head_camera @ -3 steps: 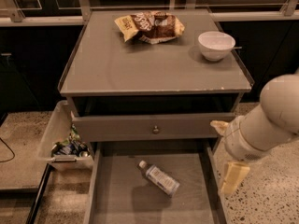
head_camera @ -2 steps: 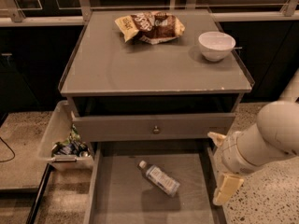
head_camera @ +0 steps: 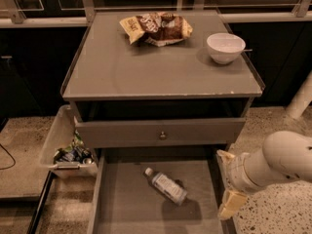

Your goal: Pick blue plastic bottle from middle drawer and place on counter

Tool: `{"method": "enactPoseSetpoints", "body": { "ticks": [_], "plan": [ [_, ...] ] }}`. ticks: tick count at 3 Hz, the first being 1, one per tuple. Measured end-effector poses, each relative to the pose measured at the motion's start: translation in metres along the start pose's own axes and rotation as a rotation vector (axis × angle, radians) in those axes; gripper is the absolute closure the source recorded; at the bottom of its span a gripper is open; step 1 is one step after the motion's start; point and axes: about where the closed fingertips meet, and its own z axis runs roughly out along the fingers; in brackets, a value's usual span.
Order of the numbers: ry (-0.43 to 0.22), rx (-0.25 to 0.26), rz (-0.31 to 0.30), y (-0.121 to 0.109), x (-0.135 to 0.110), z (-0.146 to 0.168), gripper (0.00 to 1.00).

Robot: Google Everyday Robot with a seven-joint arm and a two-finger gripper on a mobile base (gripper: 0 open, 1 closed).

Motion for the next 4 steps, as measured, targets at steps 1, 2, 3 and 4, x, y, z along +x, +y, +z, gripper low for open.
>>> {"method": "enactPoseSetpoints", "body": {
  "ticks": [1, 2, 3, 4],
  "plan": [
    [0.000, 0.000, 0.000, 0.000, 0.000, 0.000, 0.00],
    [-0.060, -0.023, -0.003, 0.010, -0.002, 0.038, 0.00],
    [-0.187, -0.024, -0.015, 0.013, -0.010, 0.088, 0.00],
    [-0.317, -0.052, 0.007, 0.021, -0.014, 0.139, 0.00]
  ]
}}
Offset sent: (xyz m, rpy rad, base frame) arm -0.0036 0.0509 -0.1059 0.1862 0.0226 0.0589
